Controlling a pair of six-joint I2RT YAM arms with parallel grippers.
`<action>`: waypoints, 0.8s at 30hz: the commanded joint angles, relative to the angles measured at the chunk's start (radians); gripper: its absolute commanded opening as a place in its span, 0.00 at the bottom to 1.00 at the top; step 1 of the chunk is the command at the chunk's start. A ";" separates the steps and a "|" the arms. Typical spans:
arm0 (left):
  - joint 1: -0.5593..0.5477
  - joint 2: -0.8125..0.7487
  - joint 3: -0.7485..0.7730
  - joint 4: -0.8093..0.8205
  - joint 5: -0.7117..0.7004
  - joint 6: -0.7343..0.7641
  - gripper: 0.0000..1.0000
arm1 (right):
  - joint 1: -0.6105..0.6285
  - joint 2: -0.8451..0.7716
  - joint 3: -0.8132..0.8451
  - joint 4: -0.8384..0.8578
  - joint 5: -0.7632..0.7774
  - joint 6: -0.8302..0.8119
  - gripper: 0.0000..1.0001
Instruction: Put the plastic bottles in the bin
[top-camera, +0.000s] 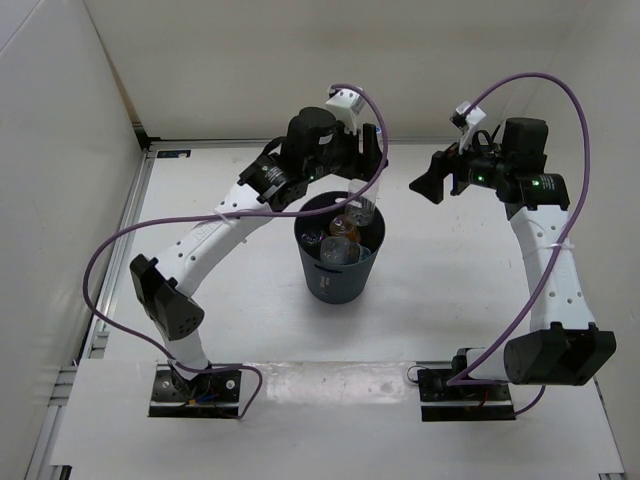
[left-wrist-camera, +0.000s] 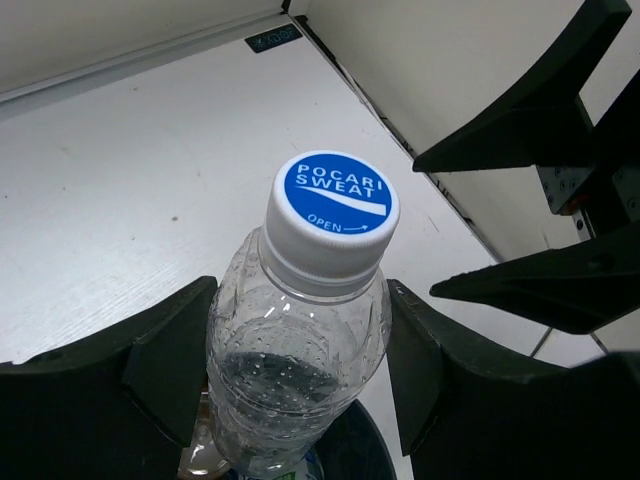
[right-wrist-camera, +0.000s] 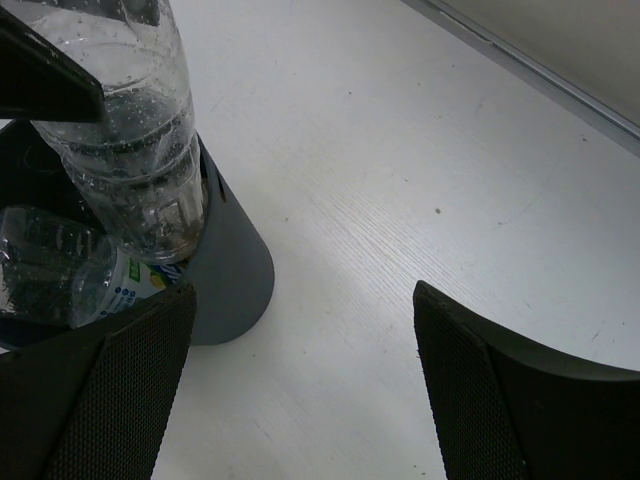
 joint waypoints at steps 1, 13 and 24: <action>-0.001 -0.055 -0.033 0.058 0.037 -0.004 0.23 | -0.013 -0.026 -0.006 0.003 -0.004 -0.009 0.90; -0.001 -0.078 -0.081 0.095 0.076 0.001 0.80 | -0.015 -0.029 -0.018 0.012 -0.006 -0.006 0.90; 0.069 -0.193 -0.068 0.108 -0.171 0.255 1.00 | -0.017 0.006 0.036 -0.023 0.074 0.100 0.90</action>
